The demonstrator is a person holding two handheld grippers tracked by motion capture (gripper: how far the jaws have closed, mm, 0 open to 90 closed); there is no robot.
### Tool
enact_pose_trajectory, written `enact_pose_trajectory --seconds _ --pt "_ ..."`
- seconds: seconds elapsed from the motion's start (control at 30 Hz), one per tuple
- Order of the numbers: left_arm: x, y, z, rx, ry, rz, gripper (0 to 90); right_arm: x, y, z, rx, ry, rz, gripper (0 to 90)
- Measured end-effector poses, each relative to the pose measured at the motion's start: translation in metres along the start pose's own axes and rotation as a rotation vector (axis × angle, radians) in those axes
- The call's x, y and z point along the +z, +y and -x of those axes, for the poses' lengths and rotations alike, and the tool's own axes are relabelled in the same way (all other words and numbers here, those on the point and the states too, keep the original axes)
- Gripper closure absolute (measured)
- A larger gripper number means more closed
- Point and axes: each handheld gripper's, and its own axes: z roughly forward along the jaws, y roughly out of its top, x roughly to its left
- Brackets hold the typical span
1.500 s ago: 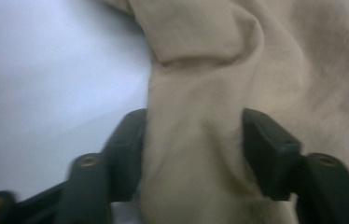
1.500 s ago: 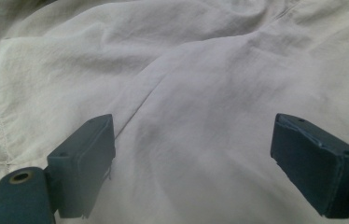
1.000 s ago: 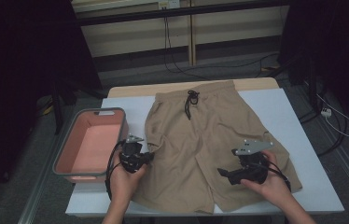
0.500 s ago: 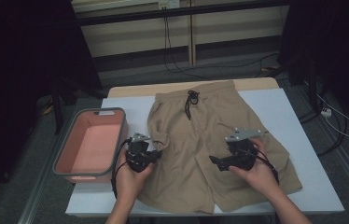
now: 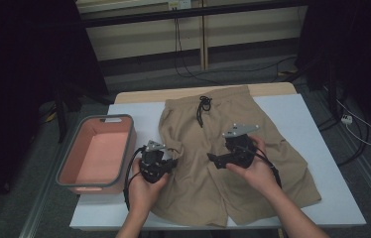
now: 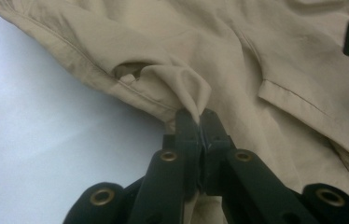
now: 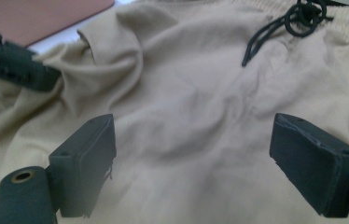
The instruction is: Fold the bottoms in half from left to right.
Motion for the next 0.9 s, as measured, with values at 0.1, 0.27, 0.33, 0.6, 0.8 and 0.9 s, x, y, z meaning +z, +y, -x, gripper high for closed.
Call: enact_pose_trajectory --seconds 0.1,0.27,0.33,0.6,0.8,0.9 --pt "0.0 0.0 0.0 0.001 -0.001 0.002 88.3 0.005 0.009 -0.002 -0.006 0.005 0.007 14.7" --pt "0.001 0.0 0.001 0.001 -0.008 0.001 88.4 0.013 0.019 -0.006 -0.019 0.009 0.01 14.9" --pt "0.0 0.0 0.001 0.01 -0.009 -0.001 88.4 0.015 0.022 -0.006 -0.018 0.006 0.01 14.9" --pt "0.001 0.0 0.002 0.004 -0.013 0.007 88.4 0.021 0.034 -0.01 -0.013 0.027 0.027 15.4" --pt "-0.001 -0.001 0.002 0.009 -0.008 0.012 88.4 0.027 0.046 -0.011 0.005 0.037 0.046 15.6" --pt "-0.002 -0.001 0.003 0.008 -0.007 0.017 88.4 0.031 0.051 -0.014 0.003 0.037 0.051 15.7"
